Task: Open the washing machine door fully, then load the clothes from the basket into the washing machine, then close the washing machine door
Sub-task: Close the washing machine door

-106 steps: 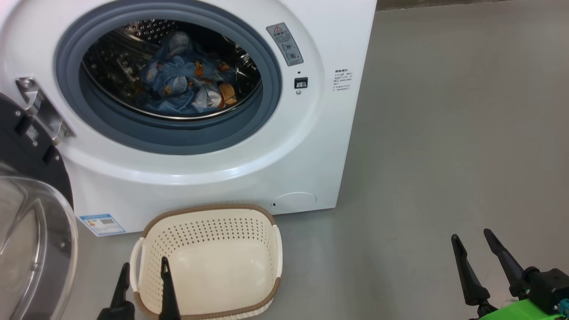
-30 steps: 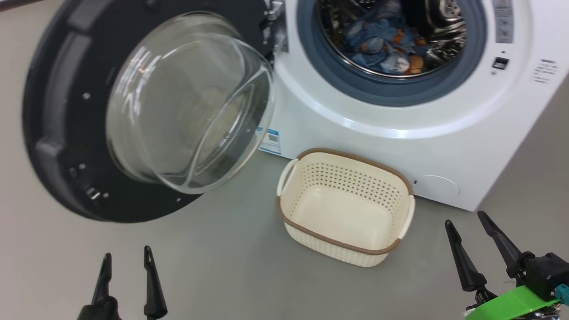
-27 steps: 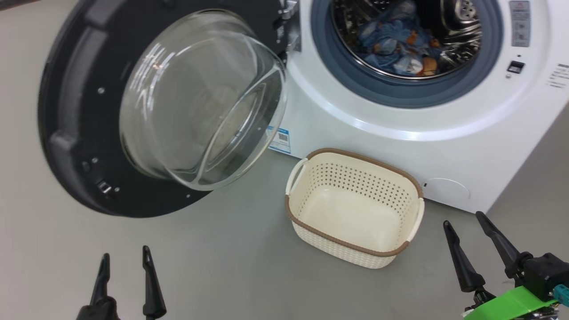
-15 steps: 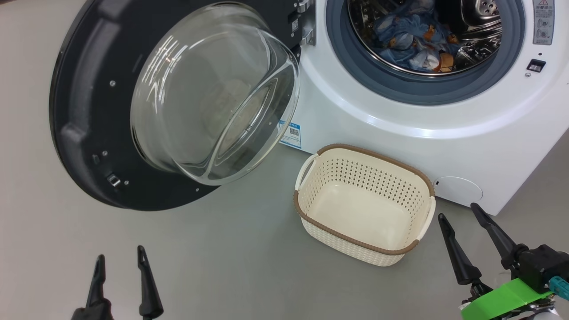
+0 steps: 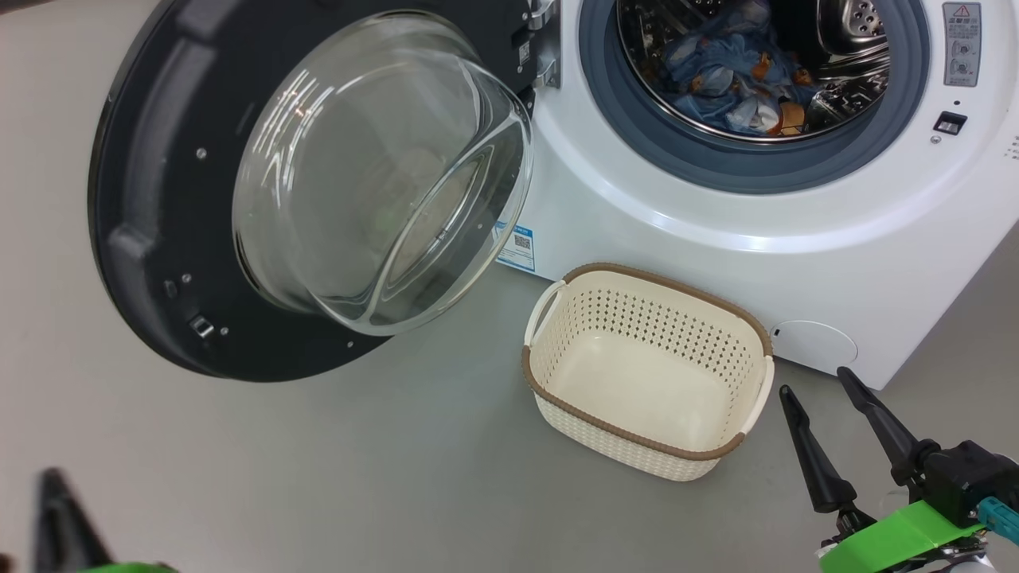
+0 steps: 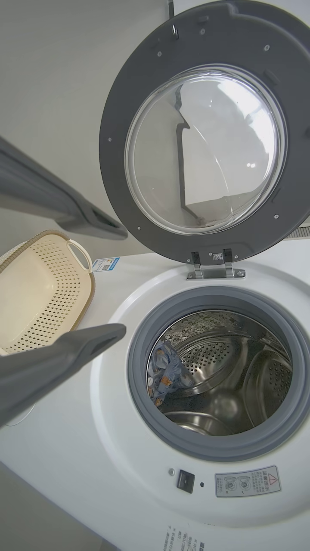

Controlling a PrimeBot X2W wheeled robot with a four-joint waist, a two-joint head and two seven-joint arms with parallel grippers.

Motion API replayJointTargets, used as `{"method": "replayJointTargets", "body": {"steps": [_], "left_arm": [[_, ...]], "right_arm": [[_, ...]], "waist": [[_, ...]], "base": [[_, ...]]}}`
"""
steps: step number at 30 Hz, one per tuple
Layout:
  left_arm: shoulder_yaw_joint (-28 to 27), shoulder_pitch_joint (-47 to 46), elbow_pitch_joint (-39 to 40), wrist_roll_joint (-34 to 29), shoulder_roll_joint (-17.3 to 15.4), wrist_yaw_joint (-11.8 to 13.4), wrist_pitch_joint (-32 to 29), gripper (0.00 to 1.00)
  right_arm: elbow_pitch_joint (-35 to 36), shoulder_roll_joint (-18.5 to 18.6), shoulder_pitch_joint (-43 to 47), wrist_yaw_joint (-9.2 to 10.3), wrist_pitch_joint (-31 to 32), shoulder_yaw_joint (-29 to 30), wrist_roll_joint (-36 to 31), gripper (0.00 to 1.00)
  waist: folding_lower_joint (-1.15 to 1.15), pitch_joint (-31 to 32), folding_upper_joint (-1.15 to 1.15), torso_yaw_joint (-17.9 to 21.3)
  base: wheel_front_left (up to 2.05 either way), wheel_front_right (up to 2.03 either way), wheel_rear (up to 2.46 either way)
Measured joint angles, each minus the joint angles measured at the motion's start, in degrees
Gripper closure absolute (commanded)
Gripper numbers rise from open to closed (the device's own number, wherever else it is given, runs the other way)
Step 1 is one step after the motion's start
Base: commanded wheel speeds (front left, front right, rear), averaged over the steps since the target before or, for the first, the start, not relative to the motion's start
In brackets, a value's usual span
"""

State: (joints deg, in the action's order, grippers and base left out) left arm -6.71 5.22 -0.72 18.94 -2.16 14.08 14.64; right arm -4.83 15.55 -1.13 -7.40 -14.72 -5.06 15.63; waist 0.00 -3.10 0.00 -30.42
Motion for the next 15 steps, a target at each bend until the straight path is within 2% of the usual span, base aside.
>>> {"method": "replayJointTargets", "body": {"steps": [2,7,11,15], "left_arm": [[-6.0,-2.7,-1.8,4.1,0.0,-1.8,0.0,1.0],[-15.9,-9.5,-8.9,12.9,-1.2,-4.6,-0.1,1.0],[-21.5,-16.7,-15.6,19.8,-6.4,-5.9,-3.3,1.0],[-25.2,-24.4,-21.4,24.0,-12.6,-6.6,-5.9,1.0]], "right_arm": [[0.0,-0.3,0.0,0.0,0.0,0.3,0.0,0.0],[-0.1,-1.0,0.2,0.0,0.0,0.5,0.0,0.0],[-0.1,-1.3,1.0,0.0,0.0,0.3,0.0,0.0],[-0.4,-1.4,1.1,0.0,0.0,-0.3,0.0,0.0]], "waist": [[0.0,0.0,0.0,0.1],[0.0,0.2,0.0,0.4],[0.0,0.4,0.0,0.9],[0.0,0.3,0.0,2.1]], "base": [[0.0,0.0,0.0],[0.0,0.0,0.0],[0.0,0.0,0.0],[0.0,0.0,0.0]]}}
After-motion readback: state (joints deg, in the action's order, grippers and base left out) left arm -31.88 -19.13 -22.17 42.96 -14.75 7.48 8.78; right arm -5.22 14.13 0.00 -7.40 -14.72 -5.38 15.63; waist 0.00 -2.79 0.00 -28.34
